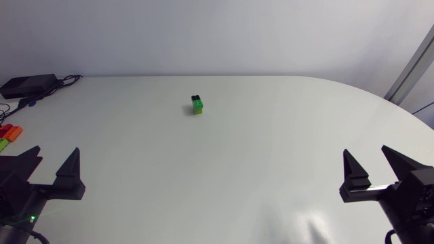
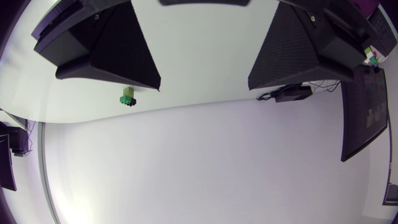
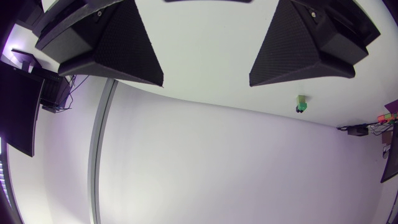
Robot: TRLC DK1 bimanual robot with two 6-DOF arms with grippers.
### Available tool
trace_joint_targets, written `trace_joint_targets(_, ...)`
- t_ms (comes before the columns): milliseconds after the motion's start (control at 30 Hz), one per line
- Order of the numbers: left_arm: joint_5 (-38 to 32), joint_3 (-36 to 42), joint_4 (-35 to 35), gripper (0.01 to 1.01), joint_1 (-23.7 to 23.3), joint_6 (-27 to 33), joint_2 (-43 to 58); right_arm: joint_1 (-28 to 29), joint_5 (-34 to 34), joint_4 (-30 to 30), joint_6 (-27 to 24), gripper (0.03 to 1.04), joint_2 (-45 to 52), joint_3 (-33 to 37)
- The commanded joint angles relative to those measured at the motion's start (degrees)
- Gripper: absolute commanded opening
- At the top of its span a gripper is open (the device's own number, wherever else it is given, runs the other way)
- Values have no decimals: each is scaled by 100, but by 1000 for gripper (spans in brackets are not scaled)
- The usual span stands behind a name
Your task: Disassemble duplo
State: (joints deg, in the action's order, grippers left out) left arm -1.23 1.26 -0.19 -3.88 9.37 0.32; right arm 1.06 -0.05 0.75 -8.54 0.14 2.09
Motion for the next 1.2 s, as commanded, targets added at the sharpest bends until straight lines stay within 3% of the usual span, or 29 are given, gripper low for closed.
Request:
trace_joint_targets(0,18,-117,-8,979,36,-40,-93,-44,-47,-102,1,998,-41,-209)
trace_joint_targets(633,18,-108,-43,974,54,-58,-102,-176,-47,-102,203,998,-58,-209)
trace_joint_targets(767,18,437,-324,930,107,-128,39,-352,-30,-321,168,997,-41,29)
trace_joint_targets(867,18,1034,-359,930,107,-172,794,-387,23,-471,212,997,320,512)
trace_joint_targets(1033,18,2116,-324,931,116,-418,2438,-422,67,-585,388,997,1823,1584)
trace_joint_targets(1167,0,2625,80,934,564,-453,3642,-545,23,-612,581,997,2596,2191)
